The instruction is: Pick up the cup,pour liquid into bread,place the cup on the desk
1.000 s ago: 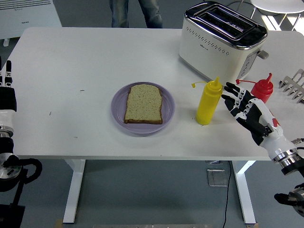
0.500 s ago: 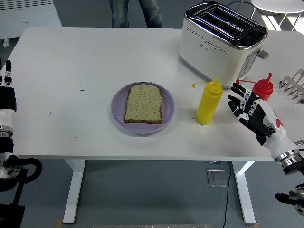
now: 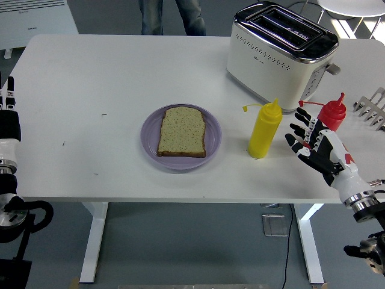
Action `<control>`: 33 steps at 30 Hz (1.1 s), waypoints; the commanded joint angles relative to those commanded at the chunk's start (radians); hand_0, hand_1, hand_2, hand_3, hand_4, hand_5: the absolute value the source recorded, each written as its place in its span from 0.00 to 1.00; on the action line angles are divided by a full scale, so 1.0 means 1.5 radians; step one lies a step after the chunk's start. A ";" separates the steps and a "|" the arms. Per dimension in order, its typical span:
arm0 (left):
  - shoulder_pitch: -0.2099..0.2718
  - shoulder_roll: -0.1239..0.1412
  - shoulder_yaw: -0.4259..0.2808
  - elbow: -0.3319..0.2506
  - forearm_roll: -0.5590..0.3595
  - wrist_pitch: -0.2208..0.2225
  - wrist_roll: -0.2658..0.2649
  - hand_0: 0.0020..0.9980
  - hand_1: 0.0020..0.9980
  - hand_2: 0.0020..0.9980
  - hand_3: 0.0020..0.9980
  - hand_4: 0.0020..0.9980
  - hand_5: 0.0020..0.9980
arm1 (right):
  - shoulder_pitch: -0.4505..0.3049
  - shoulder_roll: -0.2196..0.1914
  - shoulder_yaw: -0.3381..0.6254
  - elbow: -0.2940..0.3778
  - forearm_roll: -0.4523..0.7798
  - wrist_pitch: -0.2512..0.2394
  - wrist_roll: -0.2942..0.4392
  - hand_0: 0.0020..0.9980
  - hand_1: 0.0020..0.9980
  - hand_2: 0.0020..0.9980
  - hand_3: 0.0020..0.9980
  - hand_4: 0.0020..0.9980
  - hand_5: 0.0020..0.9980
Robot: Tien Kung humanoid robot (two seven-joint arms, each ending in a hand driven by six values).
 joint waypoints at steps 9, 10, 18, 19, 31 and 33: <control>0.002 -0.001 0.001 0.001 0.000 0.000 0.000 0.88 0.89 0.87 0.77 0.54 1.00 | 0.019 0.012 -0.026 -0.032 -0.006 -0.018 0.009 0.97 0.89 0.97 0.97 0.76 0.26; 0.003 -0.001 0.001 0.001 0.000 0.000 0.000 0.88 0.89 0.87 0.77 0.54 1.00 | 0.023 0.014 -0.030 -0.036 -0.006 -0.019 0.010 0.97 0.89 0.96 0.97 0.76 0.25; 0.004 -0.001 0.002 0.001 0.000 -0.001 0.000 0.88 0.89 0.87 0.77 0.54 1.00 | 0.051 0.029 -0.049 -0.067 -0.007 -0.048 0.019 0.97 0.89 0.96 0.97 0.76 0.24; 0.004 -0.001 0.002 0.001 0.000 -0.001 0.000 0.88 0.89 0.87 0.77 0.54 1.00 | 0.053 0.030 -0.050 -0.070 -0.006 -0.050 0.020 0.97 0.89 0.96 0.97 0.76 0.24; 0.006 -0.002 0.001 0.001 0.000 -0.001 -0.001 0.88 0.89 0.87 0.77 0.54 1.00 | 0.091 0.048 -0.078 -0.122 0.009 -0.076 0.032 0.96 0.89 0.96 0.97 0.77 0.24; 0.006 -0.002 0.000 0.001 0.000 -0.001 -0.001 0.88 0.89 0.87 0.77 0.54 1.00 | 0.095 0.050 -0.081 -0.123 0.012 -0.077 0.036 0.96 0.89 0.96 0.97 0.77 0.24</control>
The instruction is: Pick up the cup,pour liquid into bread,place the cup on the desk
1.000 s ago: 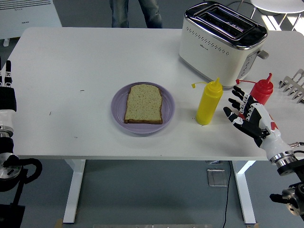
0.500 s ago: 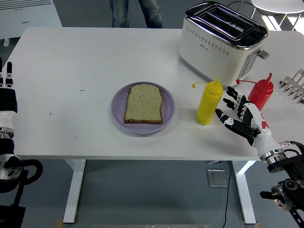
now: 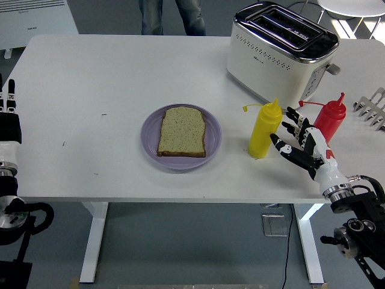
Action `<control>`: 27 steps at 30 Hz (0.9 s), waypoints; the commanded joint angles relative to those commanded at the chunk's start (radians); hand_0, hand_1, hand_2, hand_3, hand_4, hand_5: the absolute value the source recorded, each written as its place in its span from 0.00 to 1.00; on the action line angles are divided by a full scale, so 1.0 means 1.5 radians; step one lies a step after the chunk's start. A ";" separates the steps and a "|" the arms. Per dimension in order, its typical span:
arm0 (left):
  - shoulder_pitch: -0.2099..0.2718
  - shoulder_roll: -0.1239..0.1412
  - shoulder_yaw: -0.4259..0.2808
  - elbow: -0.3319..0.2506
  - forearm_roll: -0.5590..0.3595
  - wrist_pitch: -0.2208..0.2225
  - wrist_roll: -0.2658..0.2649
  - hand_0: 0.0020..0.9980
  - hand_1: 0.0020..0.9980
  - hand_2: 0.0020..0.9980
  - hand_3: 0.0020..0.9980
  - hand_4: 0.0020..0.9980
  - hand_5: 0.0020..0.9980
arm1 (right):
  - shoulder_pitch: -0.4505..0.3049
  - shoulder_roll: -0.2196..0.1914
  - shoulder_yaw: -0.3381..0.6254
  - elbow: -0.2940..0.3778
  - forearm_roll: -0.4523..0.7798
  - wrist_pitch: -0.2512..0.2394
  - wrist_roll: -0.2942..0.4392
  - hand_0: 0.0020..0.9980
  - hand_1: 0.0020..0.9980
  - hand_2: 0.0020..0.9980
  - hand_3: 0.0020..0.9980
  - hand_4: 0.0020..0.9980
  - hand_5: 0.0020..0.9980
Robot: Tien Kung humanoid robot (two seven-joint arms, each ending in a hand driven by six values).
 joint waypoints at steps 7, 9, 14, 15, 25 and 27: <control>0.000 0.000 -0.002 0.000 0.000 0.000 0.000 0.88 0.89 0.87 0.77 0.54 1.00 | 0.015 0.009 -0.013 -0.011 0.006 -0.006 0.005 0.96 0.88 0.95 0.97 0.77 0.22; 0.000 0.000 -0.002 0.000 0.000 0.000 0.000 0.88 0.89 0.87 0.77 0.54 1.00 | 0.020 0.011 -0.016 -0.016 0.007 -0.007 0.006 0.96 0.88 0.94 0.96 0.77 0.22; 0.000 0.000 -0.003 0.000 0.000 0.000 0.000 0.88 0.89 0.87 0.77 0.54 1.00 | 0.033 0.020 -0.025 -0.031 0.010 -0.009 0.009 0.96 0.88 0.94 0.96 0.77 0.20; 0.000 -0.001 -0.003 0.000 0.000 0.000 0.000 0.88 0.89 0.87 0.77 0.54 1.00 | 0.033 0.021 -0.025 -0.032 0.010 -0.009 0.009 0.96 0.88 0.94 0.96 0.77 0.20; 0.000 -0.001 -0.003 0.001 0.000 0.000 0.000 0.88 0.89 0.87 0.76 0.54 1.00 | 0.034 0.023 -0.034 -0.036 0.019 -0.006 0.018 0.96 0.88 0.95 0.96 0.77 0.20; 0.000 -0.001 -0.002 0.001 0.000 0.000 0.000 0.88 0.89 0.87 0.76 0.54 1.00 | 0.036 0.024 -0.036 -0.038 0.021 -0.006 0.019 0.95 0.87 0.94 0.96 0.77 0.20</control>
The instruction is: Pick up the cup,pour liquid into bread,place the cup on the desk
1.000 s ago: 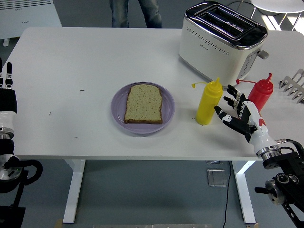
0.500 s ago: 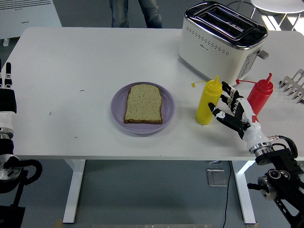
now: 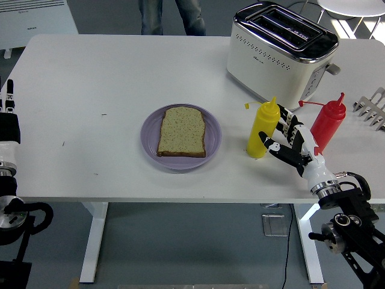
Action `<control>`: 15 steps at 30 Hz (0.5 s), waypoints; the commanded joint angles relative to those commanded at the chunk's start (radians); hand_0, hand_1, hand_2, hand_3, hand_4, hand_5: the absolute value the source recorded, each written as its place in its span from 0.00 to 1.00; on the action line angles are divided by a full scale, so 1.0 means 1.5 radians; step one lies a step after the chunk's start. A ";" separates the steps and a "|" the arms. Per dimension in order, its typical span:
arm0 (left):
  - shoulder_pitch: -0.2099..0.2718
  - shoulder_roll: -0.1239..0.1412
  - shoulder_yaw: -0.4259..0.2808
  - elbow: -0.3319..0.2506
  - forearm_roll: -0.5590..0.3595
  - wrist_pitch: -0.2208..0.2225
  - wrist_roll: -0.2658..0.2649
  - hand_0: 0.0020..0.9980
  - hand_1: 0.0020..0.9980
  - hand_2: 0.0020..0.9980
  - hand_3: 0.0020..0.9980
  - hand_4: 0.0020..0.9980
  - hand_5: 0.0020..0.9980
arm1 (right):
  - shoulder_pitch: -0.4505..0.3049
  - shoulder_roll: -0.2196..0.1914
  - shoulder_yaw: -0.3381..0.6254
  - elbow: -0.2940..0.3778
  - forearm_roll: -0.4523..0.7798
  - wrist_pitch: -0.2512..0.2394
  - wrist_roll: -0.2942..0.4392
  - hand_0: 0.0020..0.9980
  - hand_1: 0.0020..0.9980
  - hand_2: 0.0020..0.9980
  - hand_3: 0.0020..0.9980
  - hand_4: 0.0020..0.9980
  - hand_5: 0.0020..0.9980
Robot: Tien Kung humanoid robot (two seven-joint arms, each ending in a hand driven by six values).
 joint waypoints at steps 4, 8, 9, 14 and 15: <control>0.000 0.000 -0.001 0.000 0.000 0.000 0.000 0.88 0.89 0.87 0.76 0.54 1.00 | 0.005 0.003 -0.003 -0.006 0.004 -0.002 0.002 0.95 0.87 0.94 0.96 0.77 0.20; 0.000 0.000 -0.002 0.000 0.000 0.001 0.000 0.88 0.89 0.87 0.76 0.54 1.00 | 0.011 0.006 -0.008 -0.011 0.010 -0.003 0.004 0.95 0.87 0.94 0.96 0.77 0.19; 0.000 0.000 -0.002 0.000 0.000 0.001 0.000 0.88 0.89 0.87 0.76 0.54 1.00 | 0.013 0.007 -0.010 -0.013 0.011 -0.003 0.004 0.95 0.87 0.94 0.96 0.77 0.19; 0.000 0.000 -0.002 0.000 0.000 0.001 0.000 0.88 0.89 0.87 0.76 0.54 1.00 | 0.023 0.014 -0.021 -0.018 0.018 -0.007 0.010 0.95 0.86 0.93 0.95 0.76 0.19; 0.001 -0.001 -0.002 0.000 -0.001 0.001 0.000 0.88 0.89 0.87 0.76 0.54 1.00 | 0.026 0.015 -0.024 -0.019 0.019 -0.009 0.012 0.95 0.86 0.93 0.95 0.76 0.19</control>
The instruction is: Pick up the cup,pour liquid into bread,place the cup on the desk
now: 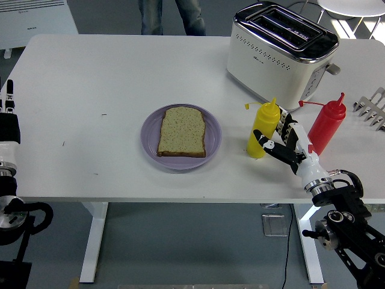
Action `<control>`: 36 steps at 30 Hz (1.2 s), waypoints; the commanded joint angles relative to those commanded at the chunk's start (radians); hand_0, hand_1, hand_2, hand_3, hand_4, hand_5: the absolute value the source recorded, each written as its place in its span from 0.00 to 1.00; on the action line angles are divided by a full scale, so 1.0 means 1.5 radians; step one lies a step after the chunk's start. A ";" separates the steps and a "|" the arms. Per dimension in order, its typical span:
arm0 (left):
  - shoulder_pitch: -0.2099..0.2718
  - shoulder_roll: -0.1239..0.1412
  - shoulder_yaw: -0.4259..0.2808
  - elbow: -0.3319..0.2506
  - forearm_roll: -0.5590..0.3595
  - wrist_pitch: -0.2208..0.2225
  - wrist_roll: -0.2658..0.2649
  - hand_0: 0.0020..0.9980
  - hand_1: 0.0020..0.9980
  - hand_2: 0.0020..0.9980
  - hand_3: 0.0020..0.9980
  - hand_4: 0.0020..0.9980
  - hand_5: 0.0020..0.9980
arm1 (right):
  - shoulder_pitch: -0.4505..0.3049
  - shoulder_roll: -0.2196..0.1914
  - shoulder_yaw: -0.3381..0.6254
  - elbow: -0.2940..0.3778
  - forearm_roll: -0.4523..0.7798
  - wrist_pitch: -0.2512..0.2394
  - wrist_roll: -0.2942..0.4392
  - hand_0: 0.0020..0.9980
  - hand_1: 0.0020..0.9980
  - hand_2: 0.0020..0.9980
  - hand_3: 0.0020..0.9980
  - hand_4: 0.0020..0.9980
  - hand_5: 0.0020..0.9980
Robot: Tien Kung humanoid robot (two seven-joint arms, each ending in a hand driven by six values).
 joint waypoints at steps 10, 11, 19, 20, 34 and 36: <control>0.000 0.000 -0.001 0.000 0.000 0.000 0.000 0.88 0.89 0.87 0.76 0.54 1.00 | 0.017 0.012 -0.019 -0.014 0.013 -0.010 0.008 0.91 0.81 0.84 0.90 0.76 0.19; 0.000 0.000 -0.001 0.000 0.000 0.000 0.000 0.88 0.89 0.87 0.76 0.54 1.00 | 0.020 0.014 -0.021 -0.018 0.017 -0.015 0.010 0.91 0.81 0.84 0.90 0.76 0.19; 0.001 0.000 0.000 0.000 0.000 0.000 0.000 0.88 0.89 0.87 0.76 0.54 1.00 | 0.033 0.023 -0.032 -0.036 0.038 -0.032 0.024 0.86 0.74 0.74 0.84 0.76 0.19; 0.001 0.000 0.000 0.000 0.000 0.000 0.000 0.88 0.89 0.87 0.76 0.54 1.00 | 0.034 0.024 -0.032 -0.036 0.039 -0.033 0.025 0.80 0.68 0.66 0.77 0.75 0.18; 0.003 -0.001 0.002 0.001 0.000 0.000 0.000 0.88 0.89 0.87 0.76 0.54 1.00 | 0.055 0.043 -0.058 -0.078 0.088 -0.073 0.056 0.59 0.50 0.49 0.58 0.69 0.12; 0.003 -0.001 0.002 0.001 0.000 0.000 0.000 0.88 0.89 0.87 0.76 0.54 1.00 | 0.057 0.045 -0.060 -0.082 0.095 -0.082 0.063 0.59 0.50 0.49 0.58 0.69 0.12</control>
